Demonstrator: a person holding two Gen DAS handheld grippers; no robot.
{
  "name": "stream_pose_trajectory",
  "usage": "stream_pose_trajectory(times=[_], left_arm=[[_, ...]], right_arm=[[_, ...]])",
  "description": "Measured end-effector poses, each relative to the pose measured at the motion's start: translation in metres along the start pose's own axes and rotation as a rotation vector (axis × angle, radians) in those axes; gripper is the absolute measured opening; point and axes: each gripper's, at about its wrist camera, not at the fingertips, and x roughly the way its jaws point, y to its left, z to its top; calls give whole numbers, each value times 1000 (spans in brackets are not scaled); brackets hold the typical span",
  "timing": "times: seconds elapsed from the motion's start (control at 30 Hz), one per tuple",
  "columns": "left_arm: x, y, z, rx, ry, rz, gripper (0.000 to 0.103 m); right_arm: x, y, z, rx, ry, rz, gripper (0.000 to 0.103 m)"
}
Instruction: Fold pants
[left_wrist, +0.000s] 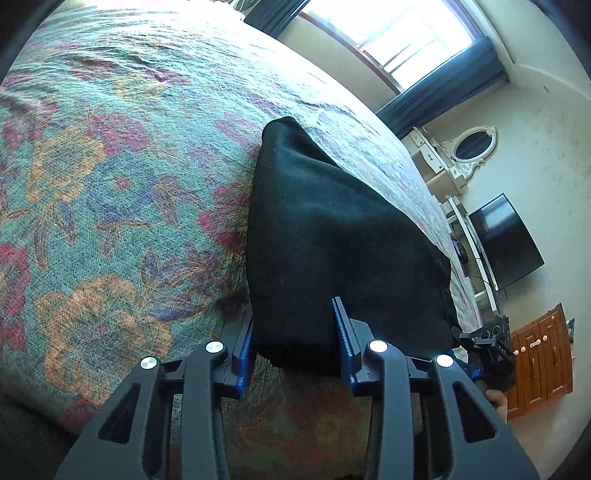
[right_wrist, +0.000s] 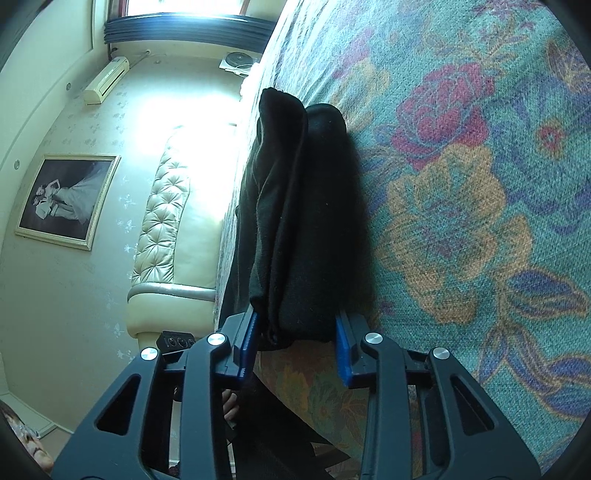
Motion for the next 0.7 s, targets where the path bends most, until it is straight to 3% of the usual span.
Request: stream_pose_trajectory(times=[0.33,0.43,0.53,0.7], left_arm=[[-1,3,4,-15,2,-18,35],[0,7,5,-38,11,-32,35],[2,10,2,-18,24,-38,39],[5,35,0,-124,57,-130,49]], right_arm=[[0,6,-1,2,-8,5,33],[3,7,0,-22,5,-40,36],[5,4,2,-4,18,-69,47],[2,1,3,25,5,-29,64]])
